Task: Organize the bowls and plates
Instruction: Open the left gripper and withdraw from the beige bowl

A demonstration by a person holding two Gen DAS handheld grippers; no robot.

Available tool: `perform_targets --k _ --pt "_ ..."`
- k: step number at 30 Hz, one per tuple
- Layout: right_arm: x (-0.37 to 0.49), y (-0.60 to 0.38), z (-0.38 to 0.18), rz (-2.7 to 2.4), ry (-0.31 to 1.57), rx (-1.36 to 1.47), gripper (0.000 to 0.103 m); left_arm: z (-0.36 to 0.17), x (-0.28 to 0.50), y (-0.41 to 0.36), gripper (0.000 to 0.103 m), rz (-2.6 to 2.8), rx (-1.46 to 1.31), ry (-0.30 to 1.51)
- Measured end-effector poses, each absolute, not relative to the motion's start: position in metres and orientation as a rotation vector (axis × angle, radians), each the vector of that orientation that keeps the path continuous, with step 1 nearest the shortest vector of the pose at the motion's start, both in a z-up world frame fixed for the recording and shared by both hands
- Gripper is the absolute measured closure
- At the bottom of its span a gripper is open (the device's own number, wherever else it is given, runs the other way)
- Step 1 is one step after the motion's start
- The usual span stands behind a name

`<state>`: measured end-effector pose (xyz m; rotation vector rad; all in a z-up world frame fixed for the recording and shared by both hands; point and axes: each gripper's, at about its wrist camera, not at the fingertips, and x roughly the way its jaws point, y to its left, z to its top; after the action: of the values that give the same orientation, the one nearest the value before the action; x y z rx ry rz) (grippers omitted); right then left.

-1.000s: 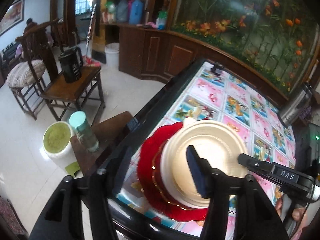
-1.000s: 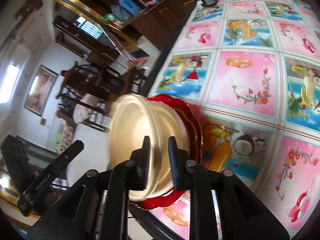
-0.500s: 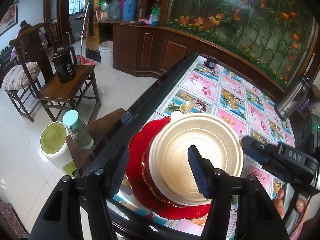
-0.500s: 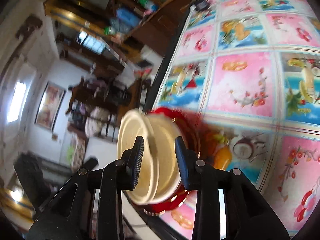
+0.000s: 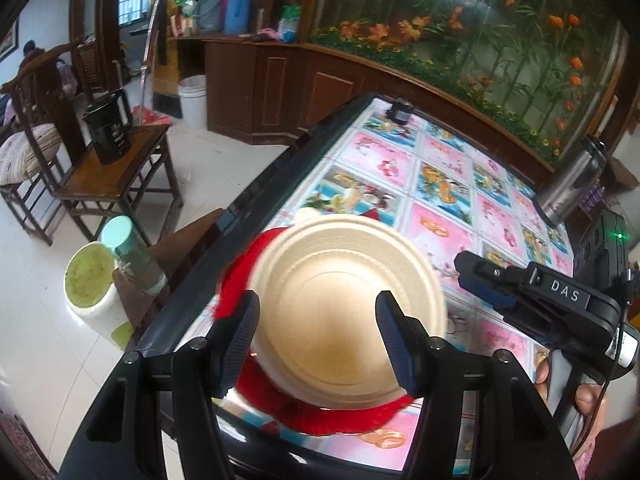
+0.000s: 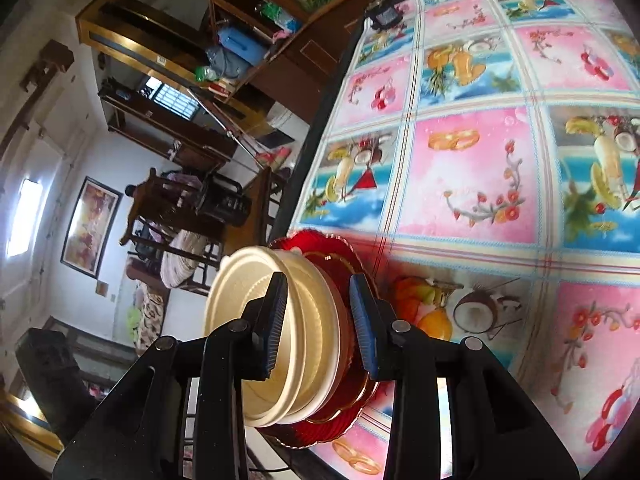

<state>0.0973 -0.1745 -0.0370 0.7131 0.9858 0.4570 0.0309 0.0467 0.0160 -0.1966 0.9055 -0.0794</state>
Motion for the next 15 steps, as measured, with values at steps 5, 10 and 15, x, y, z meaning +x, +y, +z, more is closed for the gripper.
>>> perform_targets --k 5,10,15 --pt "0.086 -0.206 -0.022 0.379 0.916 0.635 0.07 0.023 0.028 0.001 0.042 -0.197 -0.144 0.886" --pt "0.061 -0.252 -0.011 0.282 0.833 0.57 0.07 0.027 0.017 -0.056 0.039 -0.299 -0.069 0.843" --pt "0.024 -0.285 0.004 0.23 0.729 0.495 0.071 0.035 -0.001 -0.089 0.025 -0.298 -0.018 0.739"
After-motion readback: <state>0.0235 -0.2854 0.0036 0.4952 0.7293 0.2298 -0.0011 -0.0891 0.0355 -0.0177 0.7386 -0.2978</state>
